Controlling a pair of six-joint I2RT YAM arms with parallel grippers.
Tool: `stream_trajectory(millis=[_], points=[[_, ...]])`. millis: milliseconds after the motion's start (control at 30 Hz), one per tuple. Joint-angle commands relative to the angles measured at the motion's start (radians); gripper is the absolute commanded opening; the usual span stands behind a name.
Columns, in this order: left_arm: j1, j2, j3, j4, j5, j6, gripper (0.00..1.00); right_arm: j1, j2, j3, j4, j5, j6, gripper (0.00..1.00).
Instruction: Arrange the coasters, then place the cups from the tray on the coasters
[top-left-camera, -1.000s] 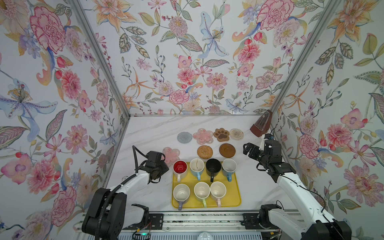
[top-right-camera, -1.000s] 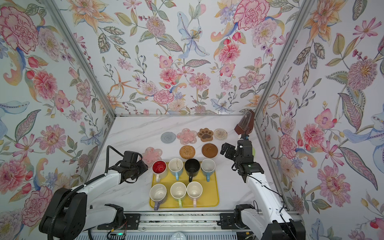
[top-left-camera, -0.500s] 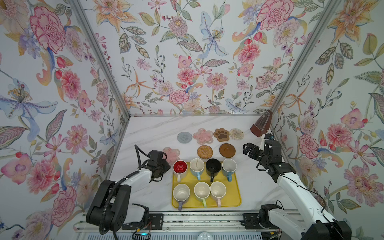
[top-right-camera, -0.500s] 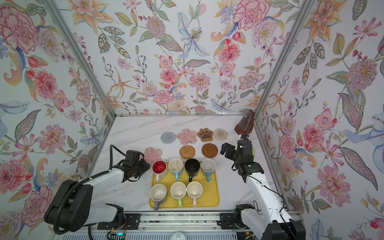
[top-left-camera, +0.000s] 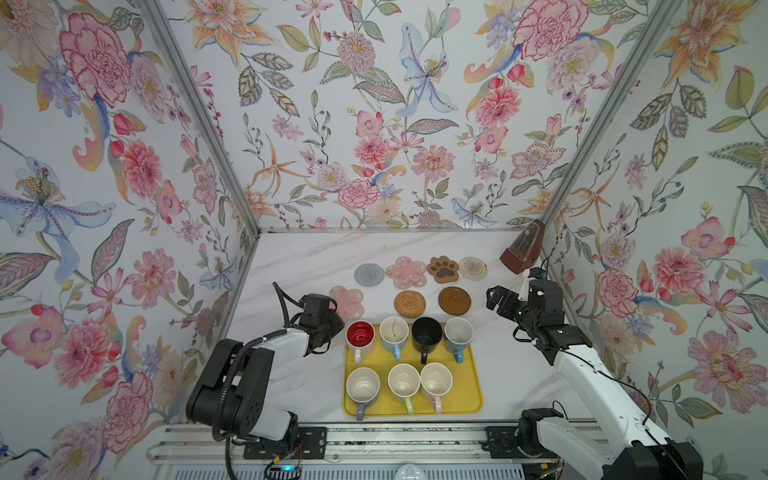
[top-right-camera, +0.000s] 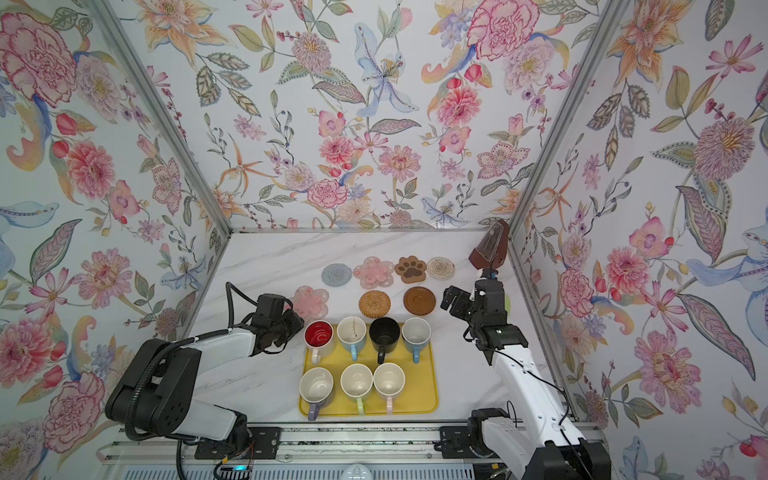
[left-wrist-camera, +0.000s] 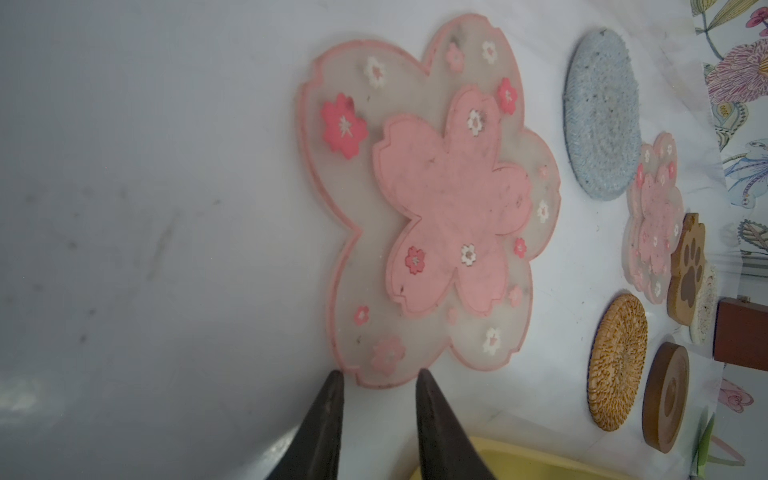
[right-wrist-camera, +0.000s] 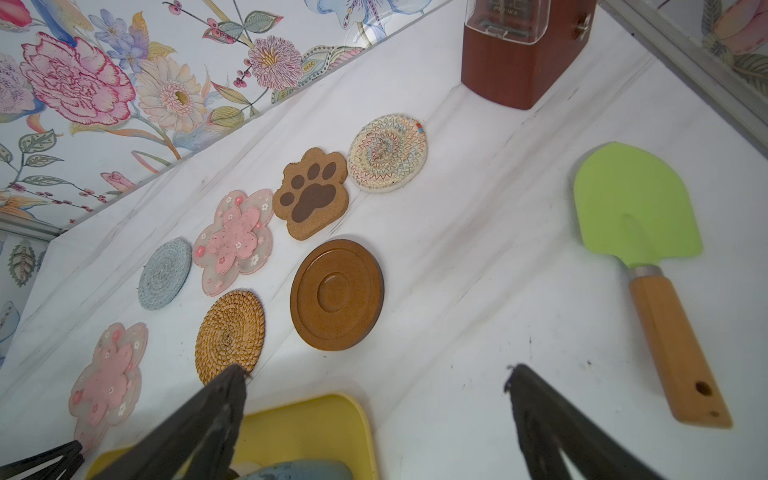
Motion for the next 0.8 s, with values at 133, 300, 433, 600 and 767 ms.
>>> stream_trajectory(millis=[133, 300, 433, 600, 767], points=[[-0.002, 0.116, 0.059, 0.044, 0.05, 0.0, 0.32, -0.011, -0.024, 0.0, -0.028, 0.02, -0.011, 0.99], [0.003, 0.096, 0.068, 0.02, 0.051, 0.024, 0.35, -0.014, -0.019, 0.006, -0.03, 0.02, -0.011, 0.99], [0.038, -0.002, 0.077, -0.068, 0.029, 0.084, 0.41, -0.015, -0.011, 0.013, -0.03, 0.019, -0.016, 0.99], [0.09, -0.095, 0.164, -0.244, -0.056, 0.222, 0.48, -0.017, -0.003, 0.014, -0.03, 0.017, -0.016, 0.99], [0.122, -0.054, 0.279, -0.334, -0.108, 0.35, 0.52, -0.017, -0.006, 0.012, -0.026, 0.015, -0.016, 0.99]])
